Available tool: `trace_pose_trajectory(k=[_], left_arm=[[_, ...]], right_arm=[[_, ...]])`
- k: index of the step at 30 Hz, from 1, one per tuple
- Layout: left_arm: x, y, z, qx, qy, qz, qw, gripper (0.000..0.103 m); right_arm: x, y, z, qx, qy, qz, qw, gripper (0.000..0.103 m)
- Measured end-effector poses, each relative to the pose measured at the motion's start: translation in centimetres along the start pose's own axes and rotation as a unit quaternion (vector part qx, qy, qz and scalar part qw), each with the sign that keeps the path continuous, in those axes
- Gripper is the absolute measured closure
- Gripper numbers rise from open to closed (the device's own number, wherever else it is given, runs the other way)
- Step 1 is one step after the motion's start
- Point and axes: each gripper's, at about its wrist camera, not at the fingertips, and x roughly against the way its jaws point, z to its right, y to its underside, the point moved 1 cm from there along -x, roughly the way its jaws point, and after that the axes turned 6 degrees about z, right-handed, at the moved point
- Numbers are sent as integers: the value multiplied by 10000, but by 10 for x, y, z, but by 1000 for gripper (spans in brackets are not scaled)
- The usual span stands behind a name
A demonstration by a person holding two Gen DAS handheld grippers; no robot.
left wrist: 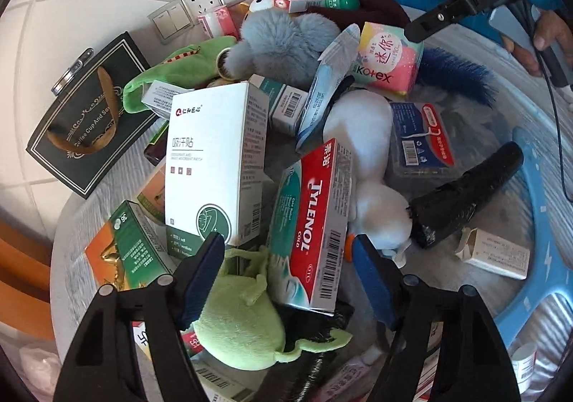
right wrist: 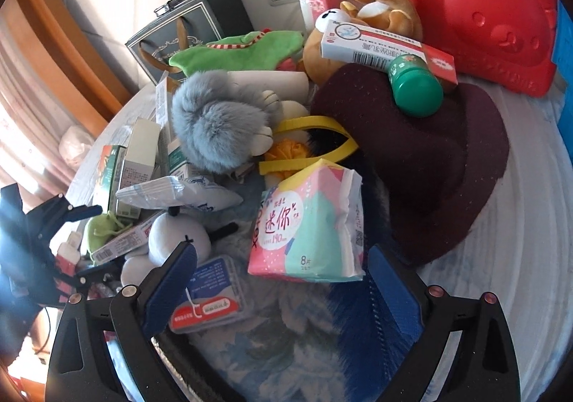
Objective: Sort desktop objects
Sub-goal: 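Grasp the white medicine tube box with left tool while right tool grasps the Kotex pad pack, then lift the tube box with left tool while right tool lifts the Kotex pack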
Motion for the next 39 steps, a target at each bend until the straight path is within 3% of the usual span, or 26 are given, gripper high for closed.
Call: trace_pose_trajectory(k=[1, 4, 5, 7, 10, 15, 20, 24, 25, 27, 35, 39], left_arm=[[-2, 0, 2, -51, -43, -30, 10000, 30], [-14, 2, 14, -214, 48, -206, 9995, 58], [-18, 3, 18, -229, 141, -279, 9992, 61], [-19, 4, 25, -393, -32, -218, 9990, 61], [-16, 1, 16, -90, 97, -172, 9998, 61], [-19, -1, 16, -92, -11, -205, 9997, 62], [-19, 1, 9, 70, -54, -210, 9997, 62], [-14, 2, 9, 201, -65, -190, 9996, 62], [-12, 2, 10, 232, -65, -158, 9996, 67], [-5, 2, 7, 412, -64, -92, 9991, 72], [22, 0, 18, 507, -171, 132, 9985, 74], [49, -6, 24, 508, -262, 410, 9975, 83]], right_arm=[[0, -1, -1, 14, 3, 17, 10000, 5], [-3, -2, 0, -5, -40, -11, 10000, 6], [-4, -2, 1, -23, -62, -37, 10000, 7], [-7, 0, 4, -70, -125, -101, 9998, 12], [-12, 0, 10, -171, -228, -184, 9994, 15], [-25, -6, 13, -170, -311, -179, 9992, 18], [-56, -6, 5, 78, -28, -613, 9981, 34], [-54, -6, -20, 624, 216, -501, 9966, 46], [-51, -6, -23, 647, 178, -495, 9965, 54], [-38, -7, -28, 659, 113, -351, 9971, 60], [12, 5, -43, 811, 100, 100, 9966, 62], [48, 7, -58, 1100, 246, 415, 9928, 62]])
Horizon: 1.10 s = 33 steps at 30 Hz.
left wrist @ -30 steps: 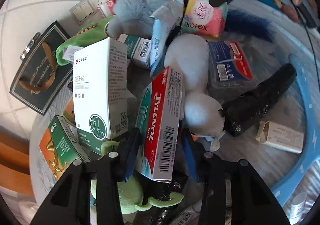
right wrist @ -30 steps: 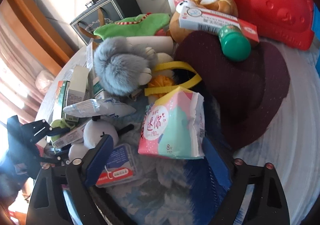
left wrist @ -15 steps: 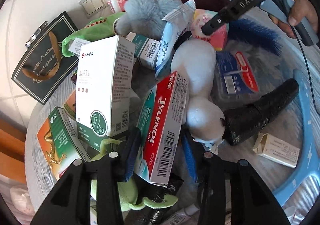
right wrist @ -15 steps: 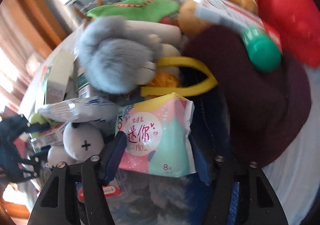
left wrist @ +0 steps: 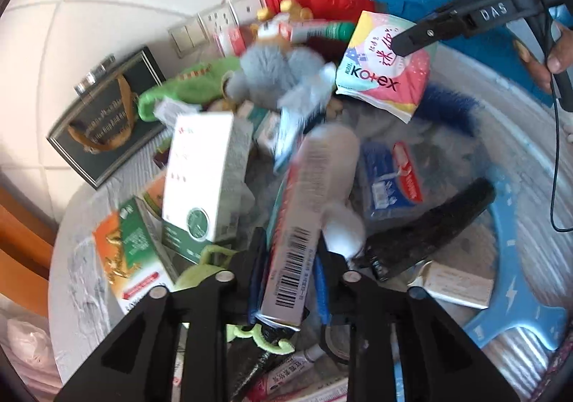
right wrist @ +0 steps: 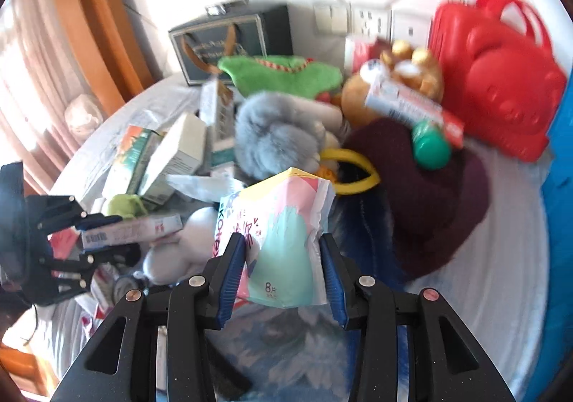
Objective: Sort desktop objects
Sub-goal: 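Lift the tube box with left tool while right tool lifts the Kotex pack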
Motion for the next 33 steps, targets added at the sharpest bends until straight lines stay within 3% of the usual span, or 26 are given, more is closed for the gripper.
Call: trace_pose_trajectory(k=[8, 12, 16, 20, 23, 27, 31, 33], left_arm=[[53, -27, 11, -154, -177, 616, 9978, 84], [67, -30, 26, -107, -61, 508, 9986, 84], [64, -17, 32, 63, -387, 193, 9990, 82], [48, -1, 33, 365, -235, -46, 9990, 75], [40, 4, 27, 831, -120, 45, 9965, 75], [29, 2, 17, 1475, 397, 99, 9882, 73], [17, 2, 22, 1514, 322, -55, 9879, 72], [15, 4, 23, 1434, 60, 20, 9896, 72]], right_arm=[[100, -11, -9, 20, 320, 931, 9951, 62], [148, -5, -11, -140, 511, 1270, 9905, 62], [180, 9, -17, -385, 576, 1430, 9873, 62], [191, 21, -24, -571, 552, 1446, 9863, 62], [191, 29, -29, -664, 540, 1360, 9870, 62], [189, 40, -30, -753, 492, 1204, 9886, 62], [184, 45, -24, -899, 434, 1163, 9882, 62], [184, 46, -22, -928, 439, 1158, 9880, 62]])
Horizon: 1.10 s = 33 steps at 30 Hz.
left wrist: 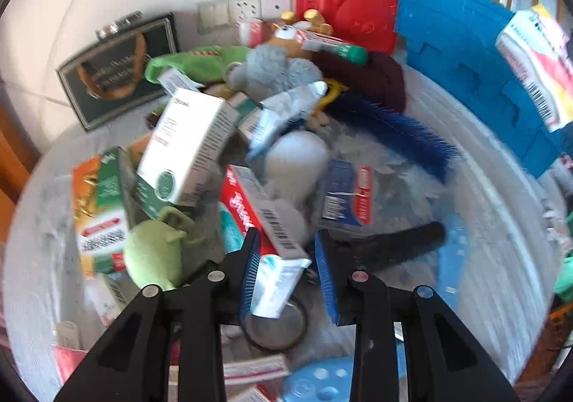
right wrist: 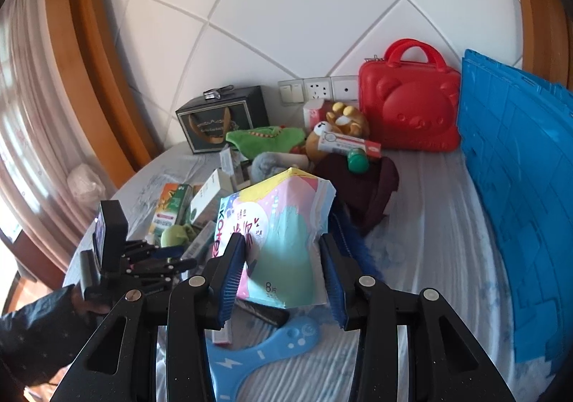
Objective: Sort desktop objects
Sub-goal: 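Lift the tube box with left tool while right tool lifts the Kotex pack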
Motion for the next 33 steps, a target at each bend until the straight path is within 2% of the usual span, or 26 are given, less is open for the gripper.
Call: trace_pose_trajectory(k=[4, 8, 11, 12, 14, 19, 20, 22, 23, 24, 28, 33], left_arm=[[-17, 8, -7, 170, -100, -255, 9995, 72], [-20, 9, -9, 166, -176, -176, 9996, 72], [-29, 11, -15, 233, -157, -401, 9988, 64], [-32, 11, -18, 219, -222, -483, 9983, 63], [-33, 14, -23, 150, -575, -521, 9969, 63], [-27, 15, -34, 349, -630, -289, 9970, 63], [-27, 15, -37, 381, -629, -276, 9969, 73], [-28, 16, -42, 497, -492, -292, 9971, 85], [-25, 17, -46, 637, -306, -208, 9973, 86], [-23, 16, -48, 663, -273, -138, 9973, 86], [-8, 12, -41, 455, -428, 71, 9980, 86], [34, -13, -22, 136, -479, 561, 9972, 86]], right_arm=[[1, -2, 6, -69, -45, -19, 10000, 62], [-1, -4, 7, -84, -87, -28, 9999, 62], [-5, -3, 3, -74, -169, -86, 9998, 61], [-5, -3, 1, -70, -201, -99, 9997, 61], [-6, -2, -4, -15, -239, -116, 9996, 61], [-9, 0, -7, -45, -292, -153, 9994, 61], [-9, 2, -7, -56, -302, -171, 9994, 61], [-12, 4, -9, -85, -304, -213, 9993, 61], [-12, 4, -10, -87, -311, -221, 9992, 61], [-12, 4, -10, -67, -306, -217, 9993, 61], [-7, 1, -11, -80, -247, -100, 9996, 61], [8, -9, -16, -73, -238, 214, 9995, 61]])
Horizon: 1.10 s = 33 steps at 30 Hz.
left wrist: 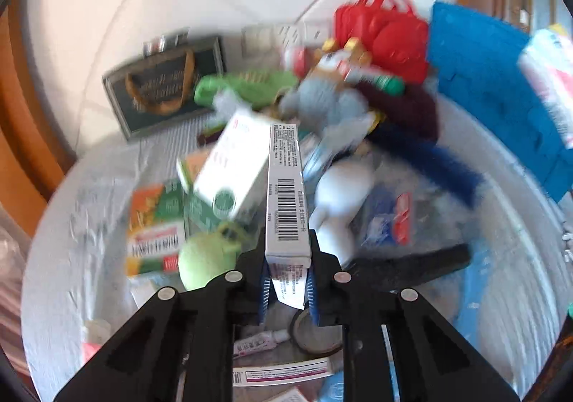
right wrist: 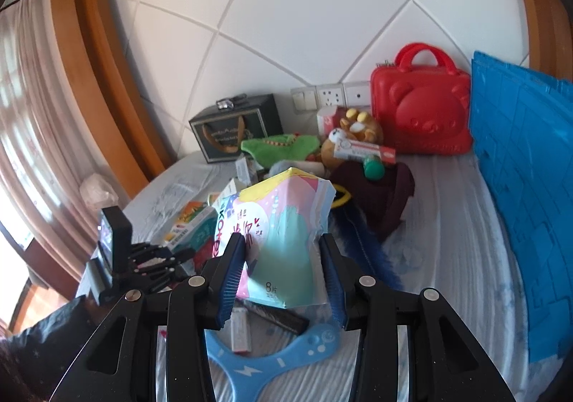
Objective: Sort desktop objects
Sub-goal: 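Lift the tube box with left tool while right tool lifts the Kotex pack, then carry tube box and Kotex pack over the blue bin and open both tools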
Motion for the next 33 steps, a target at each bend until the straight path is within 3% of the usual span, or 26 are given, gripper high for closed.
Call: trace_pose_trajectory(k=[8, 17, 22, 27, 33], left_arm=[[66, -76, 64, -569, 37, 988, 9935, 86], [119, -171, 188, -965, 733, 1952, 9732, 86], [131, -216, 280, -1238, 1142, 2299, 9585, 86], [121, -261, 385, -1401, 1617, 2356, 9480, 86], [88, -297, 488, -1418, 1894, 2083, 9490, 85]], right_arm=[[54, -26, -11, 64, 214, 699, 9973, 61], [162, -58, 26, -70, 809, 1759, 9811, 61], [232, -76, 80, -100, 1209, 2404, 9631, 61], [281, -90, 161, -187, 1441, 2648, 9533, 61], [290, -106, 267, -458, 1734, 2409, 9538, 61]])
